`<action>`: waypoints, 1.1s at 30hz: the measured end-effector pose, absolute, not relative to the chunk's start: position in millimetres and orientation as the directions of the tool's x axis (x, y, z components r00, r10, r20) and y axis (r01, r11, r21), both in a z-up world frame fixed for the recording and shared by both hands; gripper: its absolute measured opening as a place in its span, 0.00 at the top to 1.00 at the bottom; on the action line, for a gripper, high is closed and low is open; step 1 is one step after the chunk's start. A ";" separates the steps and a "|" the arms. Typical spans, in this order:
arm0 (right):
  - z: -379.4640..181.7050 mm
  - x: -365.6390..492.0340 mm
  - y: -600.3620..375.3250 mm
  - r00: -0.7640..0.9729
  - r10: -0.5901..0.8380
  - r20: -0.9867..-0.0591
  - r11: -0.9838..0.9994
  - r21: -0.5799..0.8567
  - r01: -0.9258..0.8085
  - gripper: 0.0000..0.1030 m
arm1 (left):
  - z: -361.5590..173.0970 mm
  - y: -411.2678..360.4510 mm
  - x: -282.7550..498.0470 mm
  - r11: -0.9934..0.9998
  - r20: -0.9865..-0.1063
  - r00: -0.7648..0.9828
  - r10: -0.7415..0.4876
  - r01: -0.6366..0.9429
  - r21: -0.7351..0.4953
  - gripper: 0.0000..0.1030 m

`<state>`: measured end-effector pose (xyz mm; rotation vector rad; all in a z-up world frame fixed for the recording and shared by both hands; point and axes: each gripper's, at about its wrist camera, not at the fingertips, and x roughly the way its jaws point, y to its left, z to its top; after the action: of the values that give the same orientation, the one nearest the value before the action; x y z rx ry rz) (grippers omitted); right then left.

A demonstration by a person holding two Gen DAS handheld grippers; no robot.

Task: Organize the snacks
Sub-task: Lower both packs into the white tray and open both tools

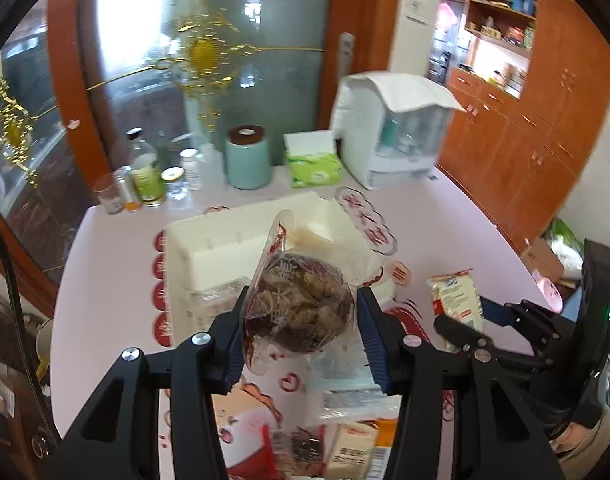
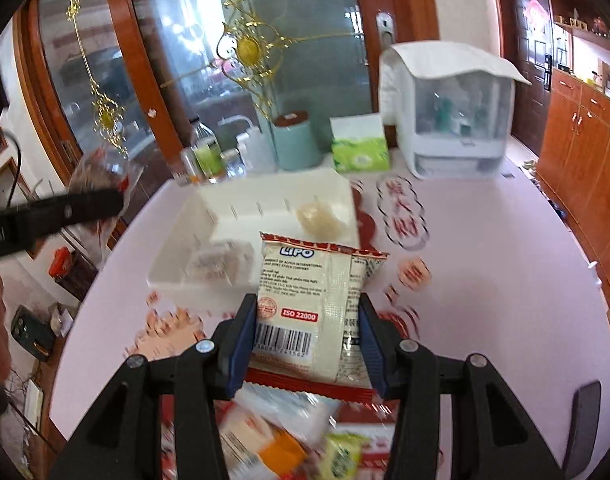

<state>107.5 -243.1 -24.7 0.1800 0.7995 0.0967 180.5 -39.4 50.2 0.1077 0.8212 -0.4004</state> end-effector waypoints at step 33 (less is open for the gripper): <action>-18.8 227.8 -205.3 0.633 0.170 -0.756 0.984 0.165 -0.068 0.35 | -35.3 -0.3 271.3 0.983 -0.813 0.559 -0.163 0.158 -0.089 0.16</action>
<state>227.8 -205.3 -18.8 0.1248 0.8758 0.1365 271.3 -0.3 -35.3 -0.0060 0.9588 -0.1894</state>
